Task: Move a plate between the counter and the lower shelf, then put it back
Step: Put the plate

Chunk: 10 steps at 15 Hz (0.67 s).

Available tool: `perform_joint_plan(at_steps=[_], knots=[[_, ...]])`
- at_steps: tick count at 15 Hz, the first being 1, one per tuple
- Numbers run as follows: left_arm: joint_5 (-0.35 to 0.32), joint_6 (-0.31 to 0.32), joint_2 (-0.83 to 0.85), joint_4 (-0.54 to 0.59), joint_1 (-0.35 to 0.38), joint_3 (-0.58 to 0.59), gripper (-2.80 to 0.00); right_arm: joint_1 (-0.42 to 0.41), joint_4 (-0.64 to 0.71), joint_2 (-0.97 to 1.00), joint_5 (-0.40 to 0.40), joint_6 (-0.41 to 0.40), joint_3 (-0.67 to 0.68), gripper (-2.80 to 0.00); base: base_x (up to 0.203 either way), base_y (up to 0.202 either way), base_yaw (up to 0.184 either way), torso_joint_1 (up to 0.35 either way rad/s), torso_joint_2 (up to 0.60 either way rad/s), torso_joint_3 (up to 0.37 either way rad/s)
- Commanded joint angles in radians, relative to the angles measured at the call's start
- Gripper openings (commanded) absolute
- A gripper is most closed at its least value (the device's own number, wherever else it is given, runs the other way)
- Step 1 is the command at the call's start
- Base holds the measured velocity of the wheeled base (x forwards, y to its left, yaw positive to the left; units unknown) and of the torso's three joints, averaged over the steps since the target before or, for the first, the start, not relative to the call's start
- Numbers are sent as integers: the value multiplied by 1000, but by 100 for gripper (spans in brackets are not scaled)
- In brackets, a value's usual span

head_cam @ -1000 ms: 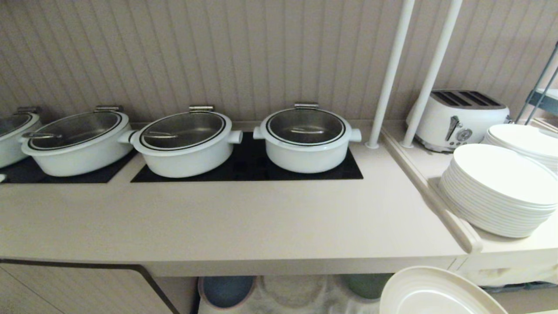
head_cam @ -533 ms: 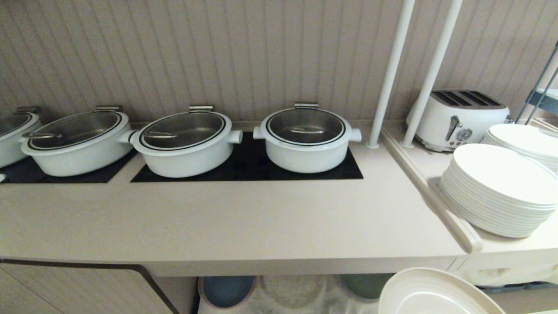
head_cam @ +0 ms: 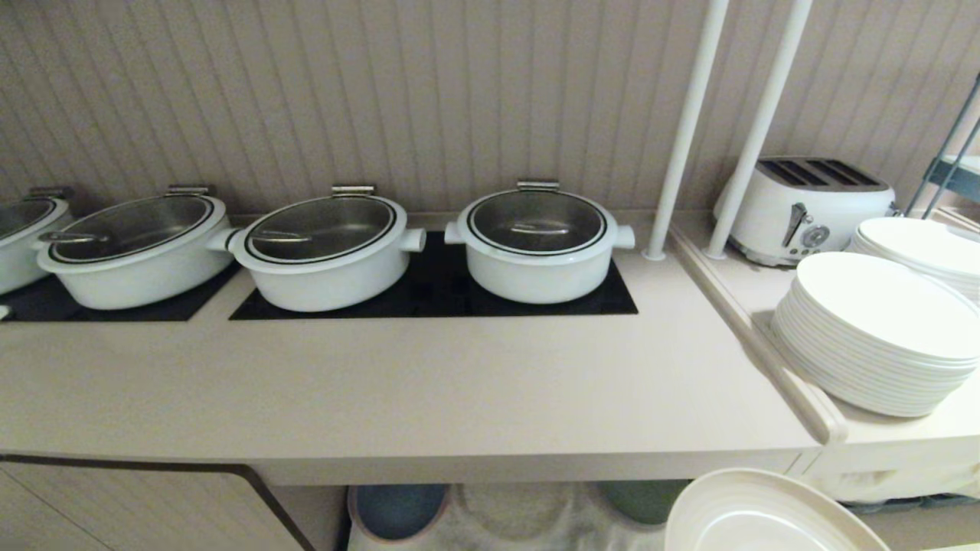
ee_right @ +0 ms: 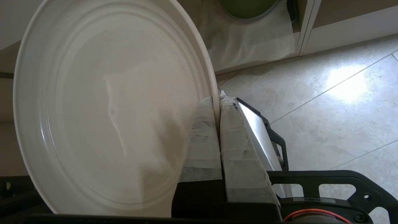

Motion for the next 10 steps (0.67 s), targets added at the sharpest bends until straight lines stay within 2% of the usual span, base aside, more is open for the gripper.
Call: perform_joint_plan(at_steps=[1, 10], knots=[[0, -1, 0, 0, 0, 0, -280, 1, -1, -1, -1, 3, 0, -280, 0, 0, 0, 0, 0, 0], [0, -1, 0, 0, 0, 0, -280, 1, 3, -1, -1, 3, 0, -280, 0, 0, 0, 0, 0, 0]])
